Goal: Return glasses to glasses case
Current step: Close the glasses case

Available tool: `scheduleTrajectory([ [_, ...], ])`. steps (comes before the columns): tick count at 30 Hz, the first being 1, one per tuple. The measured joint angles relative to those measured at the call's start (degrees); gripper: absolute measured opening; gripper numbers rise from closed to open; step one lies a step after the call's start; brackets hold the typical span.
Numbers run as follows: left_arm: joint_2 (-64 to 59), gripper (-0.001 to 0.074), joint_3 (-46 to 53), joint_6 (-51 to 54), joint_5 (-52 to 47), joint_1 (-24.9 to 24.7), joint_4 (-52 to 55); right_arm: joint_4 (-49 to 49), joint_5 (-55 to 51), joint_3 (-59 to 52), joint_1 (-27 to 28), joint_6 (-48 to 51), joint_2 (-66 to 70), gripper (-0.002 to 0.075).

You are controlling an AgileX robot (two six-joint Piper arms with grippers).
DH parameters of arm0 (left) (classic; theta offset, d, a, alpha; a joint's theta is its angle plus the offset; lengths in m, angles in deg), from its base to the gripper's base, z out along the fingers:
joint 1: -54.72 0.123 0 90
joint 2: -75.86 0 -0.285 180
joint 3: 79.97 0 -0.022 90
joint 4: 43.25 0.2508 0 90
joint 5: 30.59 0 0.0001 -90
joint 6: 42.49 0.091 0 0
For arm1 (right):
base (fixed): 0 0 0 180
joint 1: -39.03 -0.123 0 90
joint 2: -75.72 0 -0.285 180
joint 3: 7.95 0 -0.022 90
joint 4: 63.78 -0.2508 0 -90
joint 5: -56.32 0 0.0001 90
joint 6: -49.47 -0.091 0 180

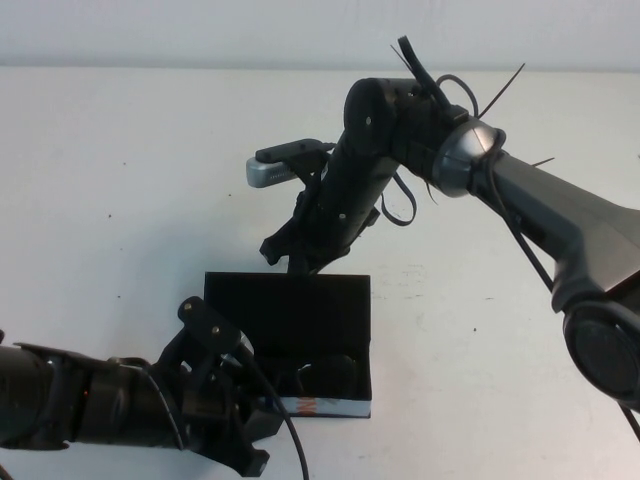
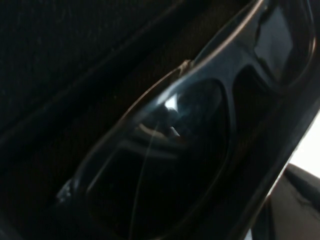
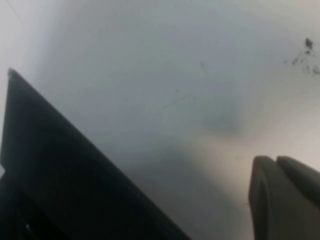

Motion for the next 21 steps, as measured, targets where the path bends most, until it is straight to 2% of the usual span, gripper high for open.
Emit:
scheduleTrajectory([
  [21, 0.0, -0.0001, 0.0, 0.5, 0.2, 0.0, 0.0, 0.1, -0.8, -0.4, -3.7, -1.2, -5.1, -0.0013],
])
